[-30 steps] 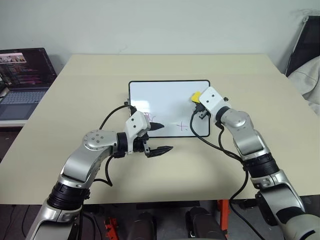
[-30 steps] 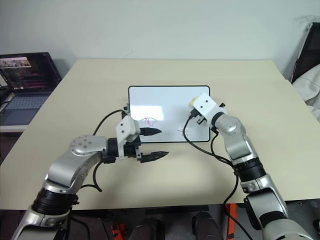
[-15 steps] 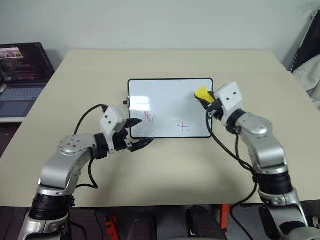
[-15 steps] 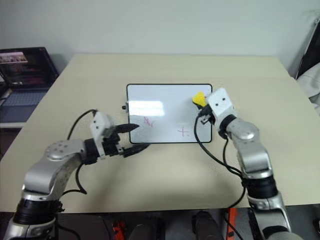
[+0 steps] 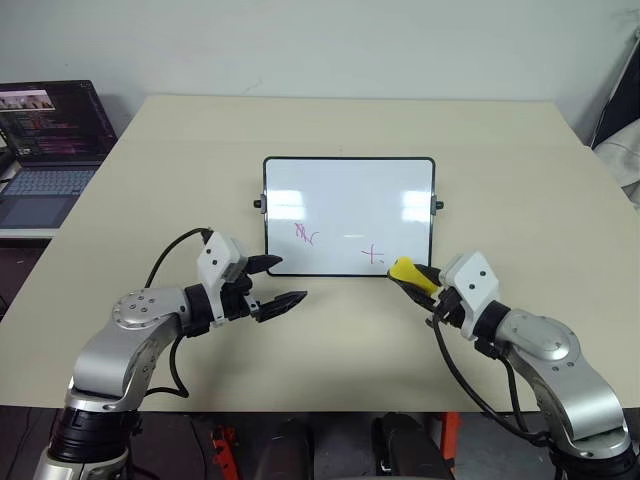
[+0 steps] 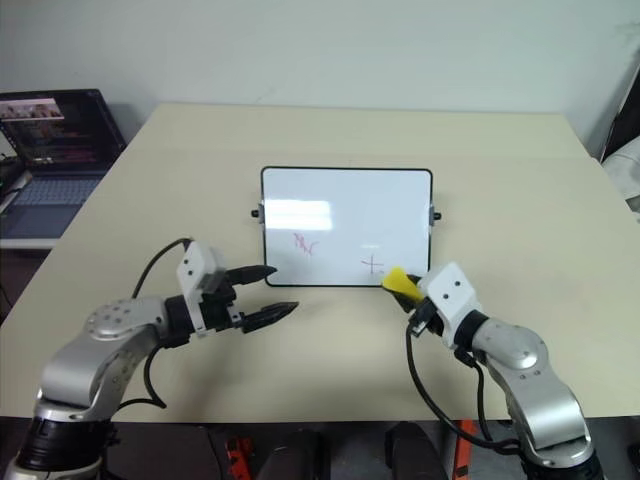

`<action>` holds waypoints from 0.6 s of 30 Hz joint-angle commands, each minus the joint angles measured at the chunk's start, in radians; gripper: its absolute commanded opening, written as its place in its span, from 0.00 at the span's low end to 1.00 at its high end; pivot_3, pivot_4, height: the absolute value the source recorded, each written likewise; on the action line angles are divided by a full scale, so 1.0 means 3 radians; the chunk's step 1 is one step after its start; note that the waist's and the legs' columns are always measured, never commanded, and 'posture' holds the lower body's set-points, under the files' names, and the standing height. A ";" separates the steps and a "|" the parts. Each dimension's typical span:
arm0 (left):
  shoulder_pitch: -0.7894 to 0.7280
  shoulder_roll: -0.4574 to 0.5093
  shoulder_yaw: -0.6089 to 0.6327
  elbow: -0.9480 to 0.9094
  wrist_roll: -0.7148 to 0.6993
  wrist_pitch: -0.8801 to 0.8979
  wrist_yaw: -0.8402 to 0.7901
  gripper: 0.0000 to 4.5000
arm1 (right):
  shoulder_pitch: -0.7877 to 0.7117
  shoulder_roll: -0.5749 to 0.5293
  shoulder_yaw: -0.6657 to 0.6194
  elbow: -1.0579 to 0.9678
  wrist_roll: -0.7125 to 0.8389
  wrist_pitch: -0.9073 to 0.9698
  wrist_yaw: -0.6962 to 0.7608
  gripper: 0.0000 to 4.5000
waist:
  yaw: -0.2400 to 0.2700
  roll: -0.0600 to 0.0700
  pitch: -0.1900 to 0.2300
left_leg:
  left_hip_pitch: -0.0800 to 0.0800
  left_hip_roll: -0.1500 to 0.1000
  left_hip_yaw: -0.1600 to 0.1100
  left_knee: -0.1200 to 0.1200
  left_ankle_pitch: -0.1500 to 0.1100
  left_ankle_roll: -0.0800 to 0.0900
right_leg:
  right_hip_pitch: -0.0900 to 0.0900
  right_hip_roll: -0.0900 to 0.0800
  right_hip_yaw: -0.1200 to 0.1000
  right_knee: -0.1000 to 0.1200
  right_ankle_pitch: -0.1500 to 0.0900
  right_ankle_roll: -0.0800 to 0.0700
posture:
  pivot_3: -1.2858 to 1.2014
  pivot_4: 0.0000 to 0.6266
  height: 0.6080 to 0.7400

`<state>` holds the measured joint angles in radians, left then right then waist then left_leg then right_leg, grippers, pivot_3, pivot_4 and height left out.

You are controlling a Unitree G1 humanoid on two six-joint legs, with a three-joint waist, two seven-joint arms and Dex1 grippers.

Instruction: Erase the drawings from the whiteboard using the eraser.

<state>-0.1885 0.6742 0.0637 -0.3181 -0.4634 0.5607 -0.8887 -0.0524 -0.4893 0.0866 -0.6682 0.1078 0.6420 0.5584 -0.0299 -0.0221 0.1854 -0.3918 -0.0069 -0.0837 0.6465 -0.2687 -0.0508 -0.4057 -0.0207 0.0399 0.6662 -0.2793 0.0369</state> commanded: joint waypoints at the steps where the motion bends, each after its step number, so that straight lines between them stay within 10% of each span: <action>1: -0.0074 0.0081 -0.0127 0.0017 0.0126 -0.0190 -0.0112 1.00 | -0.0045 -0.0189 0.0214 0.0074 -0.0339 -0.0353 -0.0061 0.25 | 0.0000 0.0000 0.0000 | 0.0001 0.0000 0.0001 0.0000 0.0000 0.0000 | 0.0000 0.0001 0.0000 0.0000 0.0000 0.0000 | 0.52 0.24 1.00; 18: 0.0159 0.0191 -0.0338 0.0262 0.0405 -0.0727 -0.0428 1.00 | -0.1419 0.0026 0.1118 0.1878 -0.1526 -0.1179 -0.0176 0.25 | -0.0004 -0.0001 -0.0001 | 0.0018 -0.0001 0.0012 0.0001 0.0000 0.0000 | -0.0001 0.0002 0.0009 0.0025 -0.0002 -0.0002 | 0.52 0.24 1.00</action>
<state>-0.1449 0.7264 -0.0420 -0.2241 -0.3455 0.3657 -1.0136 -0.4750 -0.4714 0.4005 -0.1211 -0.3345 0.2800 0.4624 -0.0311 -0.0224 0.1852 -0.3861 -0.0070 -0.0801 0.6470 -0.2687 -0.0508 -0.4059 -0.0202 0.0428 0.6741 -0.2797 0.0362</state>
